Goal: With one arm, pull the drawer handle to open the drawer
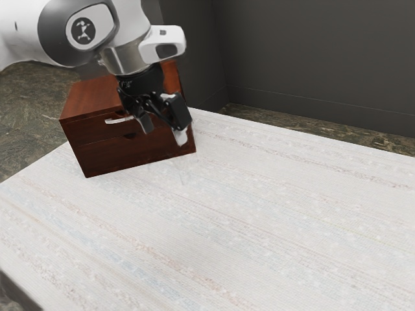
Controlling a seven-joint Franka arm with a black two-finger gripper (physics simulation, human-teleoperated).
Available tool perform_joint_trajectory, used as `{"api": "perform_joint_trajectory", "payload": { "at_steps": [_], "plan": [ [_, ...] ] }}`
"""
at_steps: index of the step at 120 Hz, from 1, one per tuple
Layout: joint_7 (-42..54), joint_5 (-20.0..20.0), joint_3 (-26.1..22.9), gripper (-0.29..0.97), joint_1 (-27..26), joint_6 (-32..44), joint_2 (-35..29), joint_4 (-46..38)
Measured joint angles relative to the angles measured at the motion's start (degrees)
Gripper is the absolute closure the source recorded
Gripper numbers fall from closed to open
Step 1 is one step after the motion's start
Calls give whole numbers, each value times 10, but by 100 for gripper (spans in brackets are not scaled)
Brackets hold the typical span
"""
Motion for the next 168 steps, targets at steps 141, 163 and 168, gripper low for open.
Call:
{"api": "perform_joint_trajectory", "payload": {
  "at_steps": [141, 163, 168],
  "plan": [
    [256, 82, -4, 0, 79, 64, 102, 163],
    [296, 84, -5, 0, 97, 152, 160, 162],
    [304, 84, -5, 0, 98, 169, 165, 162]
  ]
}}
